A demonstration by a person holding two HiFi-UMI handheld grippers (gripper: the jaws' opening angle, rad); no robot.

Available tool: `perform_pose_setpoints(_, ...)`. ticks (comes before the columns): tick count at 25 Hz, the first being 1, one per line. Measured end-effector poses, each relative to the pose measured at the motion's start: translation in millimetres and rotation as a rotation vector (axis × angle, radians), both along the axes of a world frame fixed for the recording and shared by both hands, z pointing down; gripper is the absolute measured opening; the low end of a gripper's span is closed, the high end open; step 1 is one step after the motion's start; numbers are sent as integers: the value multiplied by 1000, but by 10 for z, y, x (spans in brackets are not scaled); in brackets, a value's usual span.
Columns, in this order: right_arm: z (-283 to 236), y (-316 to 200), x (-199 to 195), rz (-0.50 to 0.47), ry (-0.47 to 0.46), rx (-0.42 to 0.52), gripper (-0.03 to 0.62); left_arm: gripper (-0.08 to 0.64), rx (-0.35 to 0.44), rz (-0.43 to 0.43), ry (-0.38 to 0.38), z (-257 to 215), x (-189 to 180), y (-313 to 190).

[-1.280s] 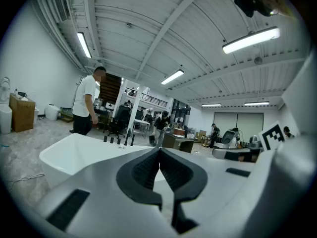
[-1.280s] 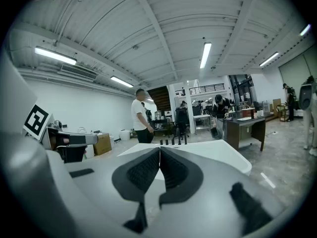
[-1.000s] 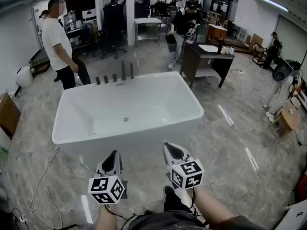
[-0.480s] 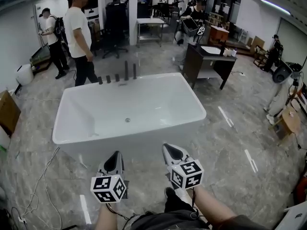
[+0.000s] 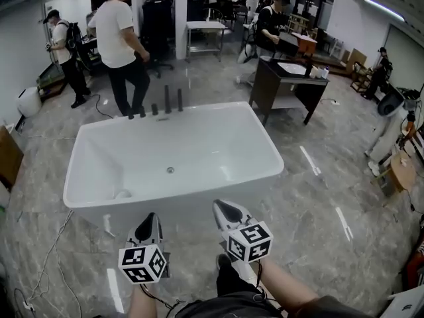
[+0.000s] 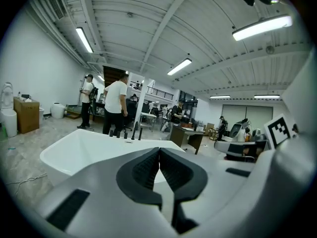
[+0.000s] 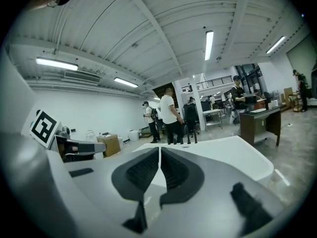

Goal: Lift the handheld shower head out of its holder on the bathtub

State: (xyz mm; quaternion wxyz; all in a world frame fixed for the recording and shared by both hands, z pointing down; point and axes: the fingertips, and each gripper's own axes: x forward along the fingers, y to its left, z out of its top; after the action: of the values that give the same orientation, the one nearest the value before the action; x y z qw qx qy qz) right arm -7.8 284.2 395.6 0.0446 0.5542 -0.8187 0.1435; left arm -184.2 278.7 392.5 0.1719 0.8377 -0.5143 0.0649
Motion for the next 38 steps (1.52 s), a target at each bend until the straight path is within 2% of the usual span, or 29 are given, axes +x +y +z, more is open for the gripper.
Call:
perform_pose_setpoints(6,-8,-667,374,-27,19,5,28,14,-25,-36,-11,53,352,-530)
perform_pose_setpoints(14,139,-1440,931,-68,18,-37,28,14,-41,-87,-18,57,841,-1214)
perform_pose_setpoints(18,169,-1657,1179,-85,49,-5,28,14,-59,-115,-22,175,1061,-1426)
perform_pose_setpoints(21,195,-1796,1211,-120,61,5,28,15,-77,-140,-13,217,1114,-1550)
perform_pose_setpoints(26,356,-1999,1270,-127,0,-50,28,14,-86,-133,-38,225,1193,-1740)
perform_pose_setpoints(31,479,-2179,1233,-132,5,-82,28,14,-78,-128,-30,269,1158,-2014)
perform_pose_setpoints(38,541,-2655,1258,-62,38,-111,28,14,-84,-59,-3,377,1109,-2635)
